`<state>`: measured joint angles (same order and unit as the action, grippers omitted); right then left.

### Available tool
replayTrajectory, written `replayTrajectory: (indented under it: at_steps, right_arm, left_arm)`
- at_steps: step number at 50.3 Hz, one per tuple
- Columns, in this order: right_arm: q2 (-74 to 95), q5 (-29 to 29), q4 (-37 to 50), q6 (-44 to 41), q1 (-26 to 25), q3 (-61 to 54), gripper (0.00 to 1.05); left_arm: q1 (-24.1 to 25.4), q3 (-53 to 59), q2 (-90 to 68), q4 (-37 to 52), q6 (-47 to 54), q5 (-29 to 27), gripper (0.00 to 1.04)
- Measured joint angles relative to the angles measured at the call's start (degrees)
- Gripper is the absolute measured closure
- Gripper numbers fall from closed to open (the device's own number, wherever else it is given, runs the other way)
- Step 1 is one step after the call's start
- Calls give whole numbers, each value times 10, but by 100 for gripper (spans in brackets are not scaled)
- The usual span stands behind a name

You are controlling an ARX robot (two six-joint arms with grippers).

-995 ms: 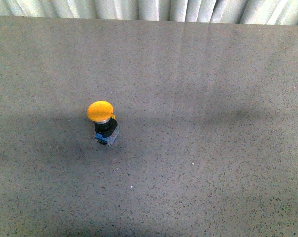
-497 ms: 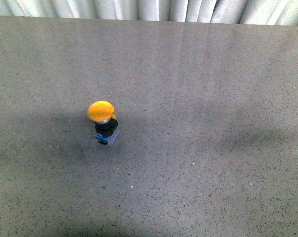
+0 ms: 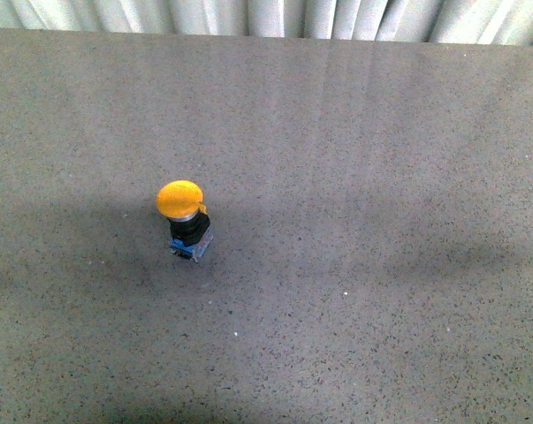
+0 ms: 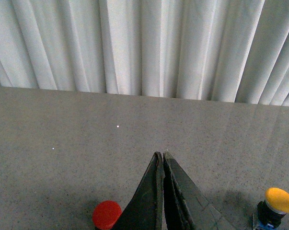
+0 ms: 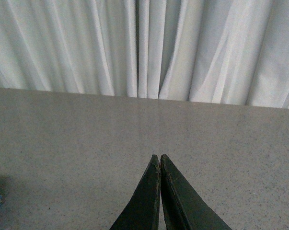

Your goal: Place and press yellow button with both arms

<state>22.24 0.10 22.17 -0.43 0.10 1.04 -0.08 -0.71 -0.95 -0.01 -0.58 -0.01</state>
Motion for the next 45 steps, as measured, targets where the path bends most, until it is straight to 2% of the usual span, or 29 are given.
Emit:
replayTrajectory:
  at_steps: [34, 36, 39, 45]
  right_arm:
    - [-120, 0, -119, 0, 0, 0, 103]
    - [-135, 0, -136, 0, 0, 0, 103]
    - [-188, 0, -207, 0, 0, 0, 103]
    - [-217, 0, -220, 0, 0, 0, 103]
  left_arm:
    - [0, 0, 0, 0, 0, 0, 103]
    - [0, 0, 0, 0, 0, 0, 103]
    - [0, 0, 0, 0, 0, 0, 103]
    - [0, 0, 0, 0, 0, 0, 103]
